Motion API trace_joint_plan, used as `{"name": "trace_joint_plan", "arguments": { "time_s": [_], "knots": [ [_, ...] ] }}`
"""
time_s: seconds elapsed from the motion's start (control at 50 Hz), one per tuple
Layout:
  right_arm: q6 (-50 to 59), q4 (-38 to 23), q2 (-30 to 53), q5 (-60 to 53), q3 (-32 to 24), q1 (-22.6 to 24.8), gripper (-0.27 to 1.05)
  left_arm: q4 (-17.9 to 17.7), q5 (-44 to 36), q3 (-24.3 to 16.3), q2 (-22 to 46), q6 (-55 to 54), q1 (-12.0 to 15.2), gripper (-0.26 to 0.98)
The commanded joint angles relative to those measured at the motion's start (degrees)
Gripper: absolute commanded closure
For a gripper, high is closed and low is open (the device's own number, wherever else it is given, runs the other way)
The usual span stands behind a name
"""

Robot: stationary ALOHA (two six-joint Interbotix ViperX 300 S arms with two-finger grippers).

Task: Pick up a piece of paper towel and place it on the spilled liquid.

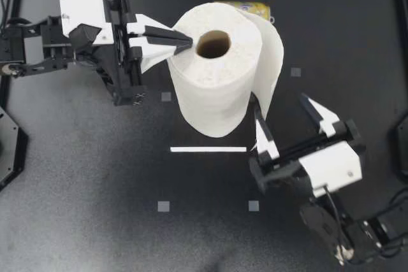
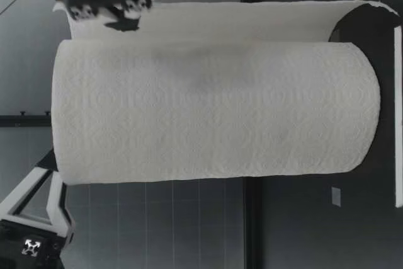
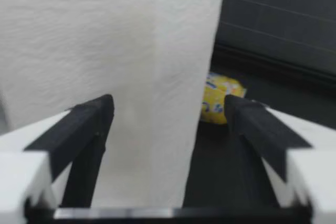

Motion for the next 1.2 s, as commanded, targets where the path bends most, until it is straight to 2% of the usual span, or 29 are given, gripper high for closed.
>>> {"name": "trace_joint_plan", "arguments": {
  "time_s": [0.0,0.48,0.58,0.82,0.9,1.18],
  "knots": [
    [0.0,-0.1,-1.0,0.5,-0.3,-1.6,0.0,-0.1,0.4,-0.2,-0.1,-0.1,0.4,0.63],
    [0.0,-2.5,-2.4,-0.1,0.8,-8.3,0.04,-0.2,0.5,0.1,0.1,-0.1,0.4,0.63],
    [0.0,-3.3,-2.3,-1.3,0.8,-8.3,0.19,-0.2,0.5,0.3,0.1,-0.1,0.4,0.63],
    [0.0,-4.7,-2.6,-3.1,1.1,-8.3,0.75,-0.3,0.5,0.3,0.4,-0.1,0.4,0.63],
    [0.0,-4.7,-2.9,-3.2,1.7,-8.3,0.87,-0.2,0.5,0.3,0.5,-0.1,0.4,0.63],
    [0.5,-3.2,-3.6,-3.3,3.9,-8.3,0.89,-0.3,4.0,0.3,1.2,-0.3,0.4,0.63]
  ]
}}
